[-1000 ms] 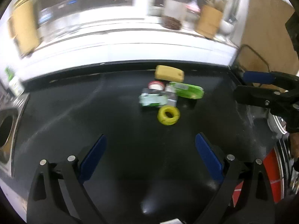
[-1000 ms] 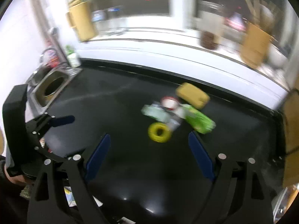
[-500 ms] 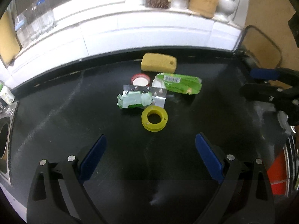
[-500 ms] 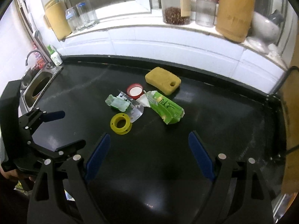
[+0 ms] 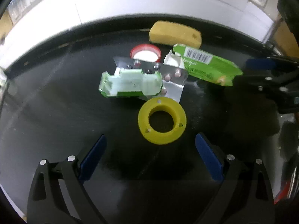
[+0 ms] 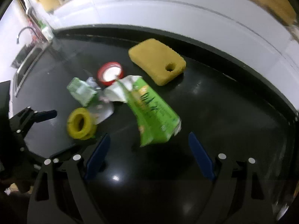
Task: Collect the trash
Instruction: 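Grasp the yellow tape ring with the left tool while the right tool grasps the green juice pouch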
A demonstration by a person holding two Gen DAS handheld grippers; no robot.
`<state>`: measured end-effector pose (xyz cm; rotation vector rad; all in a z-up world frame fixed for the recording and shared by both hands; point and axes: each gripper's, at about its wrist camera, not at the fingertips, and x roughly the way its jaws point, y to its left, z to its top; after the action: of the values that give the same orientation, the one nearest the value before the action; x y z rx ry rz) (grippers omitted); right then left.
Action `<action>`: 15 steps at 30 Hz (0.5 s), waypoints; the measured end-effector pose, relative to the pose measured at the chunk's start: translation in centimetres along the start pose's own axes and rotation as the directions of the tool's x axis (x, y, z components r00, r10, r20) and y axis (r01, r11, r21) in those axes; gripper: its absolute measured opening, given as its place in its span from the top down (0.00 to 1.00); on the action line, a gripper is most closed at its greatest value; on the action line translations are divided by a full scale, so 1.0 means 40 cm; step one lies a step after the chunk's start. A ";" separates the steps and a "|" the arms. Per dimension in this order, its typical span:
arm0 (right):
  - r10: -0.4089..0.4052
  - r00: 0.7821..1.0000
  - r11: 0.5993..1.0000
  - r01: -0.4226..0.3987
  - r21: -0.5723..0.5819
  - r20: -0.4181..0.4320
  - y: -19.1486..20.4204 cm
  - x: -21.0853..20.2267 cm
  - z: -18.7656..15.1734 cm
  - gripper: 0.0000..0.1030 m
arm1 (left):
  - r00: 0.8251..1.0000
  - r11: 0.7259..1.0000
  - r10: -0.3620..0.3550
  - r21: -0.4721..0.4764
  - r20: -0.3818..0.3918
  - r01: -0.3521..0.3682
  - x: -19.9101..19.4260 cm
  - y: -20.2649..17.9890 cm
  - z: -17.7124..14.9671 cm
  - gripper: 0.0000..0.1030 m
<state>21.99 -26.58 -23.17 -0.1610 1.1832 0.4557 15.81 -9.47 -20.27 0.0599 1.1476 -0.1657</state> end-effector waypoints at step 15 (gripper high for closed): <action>0.015 0.999 0.984 -0.023 -0.179 -0.044 0.011 0.127 0.057 0.52 | 0.999 1.000 0.018 -0.023 0.040 -0.017 0.039 -0.020 0.009 0.47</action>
<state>25.26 -24.09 -26.92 -0.3165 1.1858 0.5784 16.64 -10.47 -21.50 0.0464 1.1088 -0.1377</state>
